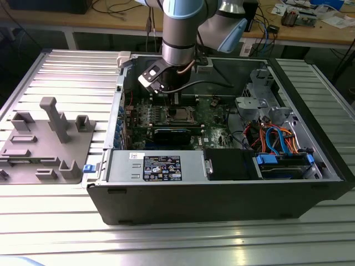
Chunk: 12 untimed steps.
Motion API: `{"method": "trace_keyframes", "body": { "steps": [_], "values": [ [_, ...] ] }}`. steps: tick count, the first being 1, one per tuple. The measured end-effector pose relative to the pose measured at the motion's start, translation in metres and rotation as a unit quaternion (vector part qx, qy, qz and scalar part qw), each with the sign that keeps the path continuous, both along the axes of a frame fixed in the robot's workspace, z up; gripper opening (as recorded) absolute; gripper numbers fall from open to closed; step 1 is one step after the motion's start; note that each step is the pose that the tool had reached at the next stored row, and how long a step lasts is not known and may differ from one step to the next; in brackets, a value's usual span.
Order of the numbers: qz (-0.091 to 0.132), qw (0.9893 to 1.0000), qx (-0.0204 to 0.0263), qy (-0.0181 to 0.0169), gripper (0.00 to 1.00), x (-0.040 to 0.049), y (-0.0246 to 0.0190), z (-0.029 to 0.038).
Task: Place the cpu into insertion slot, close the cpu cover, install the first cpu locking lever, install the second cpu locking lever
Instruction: 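Close the cpu cover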
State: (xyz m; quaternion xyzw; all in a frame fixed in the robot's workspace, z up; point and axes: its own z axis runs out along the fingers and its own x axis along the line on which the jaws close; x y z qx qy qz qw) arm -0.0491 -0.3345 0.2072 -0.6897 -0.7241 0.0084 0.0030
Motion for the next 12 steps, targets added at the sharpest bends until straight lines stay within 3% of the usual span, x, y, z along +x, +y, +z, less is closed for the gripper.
{"method": "trace_keyframes", "body": {
  "steps": [3, 6, 8, 12],
  "values": [
    [0.0, 1.0, 0.0, 0.0, 0.11, -0.0003, 0.0, -0.0012],
    [0.0, 1.0, 0.0001, -0.0009, 0.11, -0.0005, 0.0003, 0.0042],
    [0.0, 1.0, 0.0, -0.0009, 0.11, 0.0005, 0.0003, 0.0042],
    [0.0, 1.0, 0.0, -0.0009, 0.11, 0.0113, 0.0004, 0.0039]
  ]
}}
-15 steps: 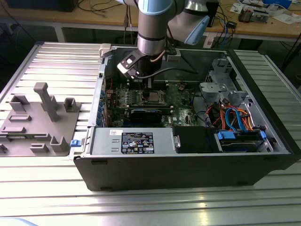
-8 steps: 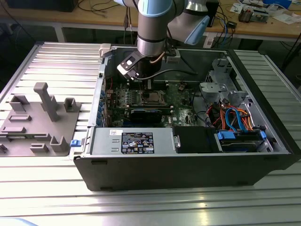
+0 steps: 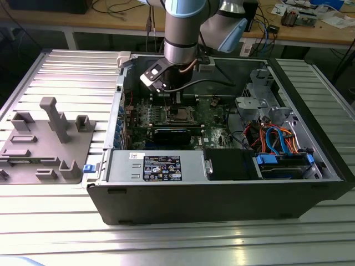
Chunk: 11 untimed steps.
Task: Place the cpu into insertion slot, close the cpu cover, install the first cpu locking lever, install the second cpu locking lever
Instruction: 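Close the cpu cover, then install the first cpu locking lever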
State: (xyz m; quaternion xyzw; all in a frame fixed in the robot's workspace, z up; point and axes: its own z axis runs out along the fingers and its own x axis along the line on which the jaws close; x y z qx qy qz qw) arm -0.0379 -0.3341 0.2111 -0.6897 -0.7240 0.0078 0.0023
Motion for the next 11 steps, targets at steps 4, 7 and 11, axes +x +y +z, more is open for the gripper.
{"method": "trace_keyframes", "body": {
  "steps": [4, 7, 11],
  "values": [
    [0.0, 1.0, -0.0003, 0.0001, 0.11, 0.0076, 0.0001, -0.0003],
    [0.0, 1.0, -0.0003, 0.0001, 0.11, 0.008, 0.0001, -0.0003],
    [0.0, 1.0, -0.0004, 0.0001, 0.11, 0.0082, 0.0001, -0.0003]
  ]
}}
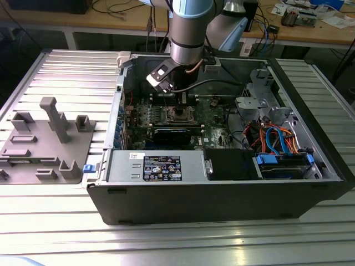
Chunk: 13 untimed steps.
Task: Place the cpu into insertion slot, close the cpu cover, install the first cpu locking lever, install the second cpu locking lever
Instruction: 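Install the first cpu locking lever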
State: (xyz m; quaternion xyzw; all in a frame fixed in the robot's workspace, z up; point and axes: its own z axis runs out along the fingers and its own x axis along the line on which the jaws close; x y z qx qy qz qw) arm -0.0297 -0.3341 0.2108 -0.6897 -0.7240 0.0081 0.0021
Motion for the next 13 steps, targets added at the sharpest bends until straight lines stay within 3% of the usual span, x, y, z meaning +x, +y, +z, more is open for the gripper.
{"method": "trace_keyframes", "body": {
  "steps": [9, 13],
  "values": [
    [0.0, 1.0, 0.0, 0.0, 0.11, 0.0001, 0.0001, 0.0002],
    [0.0, 1.0, 0.0, 0.0, 0.11, 0.0, 0.0, 0.0057]
  ]
}}
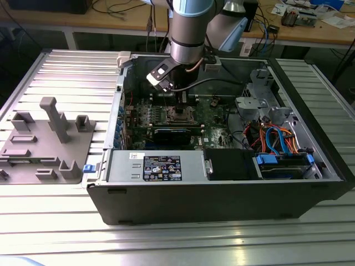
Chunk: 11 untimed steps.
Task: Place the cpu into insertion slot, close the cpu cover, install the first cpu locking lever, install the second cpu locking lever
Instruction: 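Install the first cpu locking lever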
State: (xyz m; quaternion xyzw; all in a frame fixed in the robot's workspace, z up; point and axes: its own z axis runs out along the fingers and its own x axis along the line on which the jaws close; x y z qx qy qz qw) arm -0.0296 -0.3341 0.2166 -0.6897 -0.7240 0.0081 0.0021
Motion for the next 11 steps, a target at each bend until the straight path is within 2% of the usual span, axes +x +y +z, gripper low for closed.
{"method": "trace_keyframes", "body": {
  "steps": [2, 11],
  "values": [
    [0.0, 1.0, 0.0, 0.0, 0.11, 0.0, 0.0, 0.0037],
    [0.0, 1.0, -0.0015, -0.0011, 0.11, 0.0, 0.0, 0.0303]
  ]
}}
